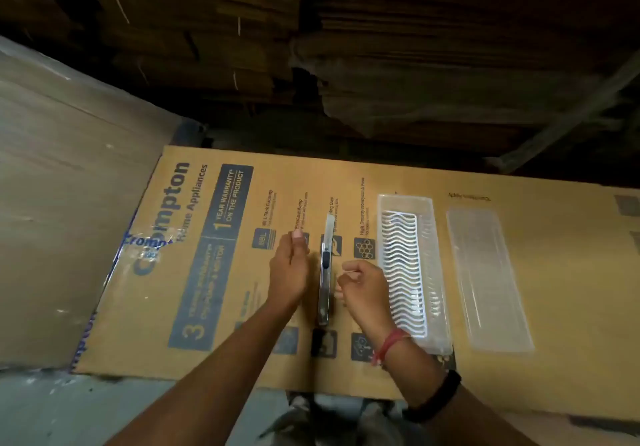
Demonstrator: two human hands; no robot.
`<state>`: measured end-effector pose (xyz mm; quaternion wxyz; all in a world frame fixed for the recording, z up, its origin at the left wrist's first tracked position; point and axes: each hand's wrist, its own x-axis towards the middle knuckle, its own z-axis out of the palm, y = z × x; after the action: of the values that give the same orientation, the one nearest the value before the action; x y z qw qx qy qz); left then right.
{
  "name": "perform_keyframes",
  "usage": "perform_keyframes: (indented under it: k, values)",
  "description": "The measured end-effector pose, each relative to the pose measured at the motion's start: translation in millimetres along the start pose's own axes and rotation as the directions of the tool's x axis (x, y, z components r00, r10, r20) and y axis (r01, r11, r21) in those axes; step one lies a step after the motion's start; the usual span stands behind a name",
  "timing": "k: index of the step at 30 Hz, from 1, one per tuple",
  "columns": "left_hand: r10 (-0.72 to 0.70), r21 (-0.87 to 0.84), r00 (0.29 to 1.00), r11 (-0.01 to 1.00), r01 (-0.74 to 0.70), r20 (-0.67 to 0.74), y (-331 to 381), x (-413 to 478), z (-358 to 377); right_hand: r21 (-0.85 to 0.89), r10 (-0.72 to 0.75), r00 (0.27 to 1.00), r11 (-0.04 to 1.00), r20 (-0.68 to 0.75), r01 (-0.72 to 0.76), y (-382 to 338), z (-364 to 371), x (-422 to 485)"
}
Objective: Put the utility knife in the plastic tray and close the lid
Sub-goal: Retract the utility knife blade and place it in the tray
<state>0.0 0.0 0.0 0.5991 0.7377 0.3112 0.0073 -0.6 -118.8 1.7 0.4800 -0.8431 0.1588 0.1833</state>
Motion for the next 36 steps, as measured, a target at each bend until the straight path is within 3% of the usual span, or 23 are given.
perform_keyframes:
  k: [4,9,13,21,26,36]
  values:
    - [-0.145,-0.143,0.989,0.979,0.148,0.036,-21,8,5,0.039,0.099,0.995,0.994,-0.023,-0.098,26,17,-6]
    - [-0.180,-0.266,0.983,0.946,0.184,0.038,-32,14,10,-0.006,0.064,0.993,0.998,-0.098,-0.065,27,23,6]
    - [-0.171,-0.263,0.985,0.949,0.175,0.038,-35,20,10,-0.063,0.031,0.991,0.997,-0.131,-0.039,14,28,19]
    - [-0.220,-0.272,0.956,0.924,0.268,0.195,-26,21,18,-0.100,0.064,0.988,0.992,-0.143,-0.078,2,41,31]
    - [-0.237,-0.254,0.949,0.924,0.286,0.206,-23,18,20,0.094,0.174,0.973,0.983,-0.149,-0.161,1,40,39]
    - [-0.282,-0.261,0.933,0.905,0.336,0.225,-21,19,21,0.128,0.246,0.968,0.963,-0.050,-0.238,-4,40,46]
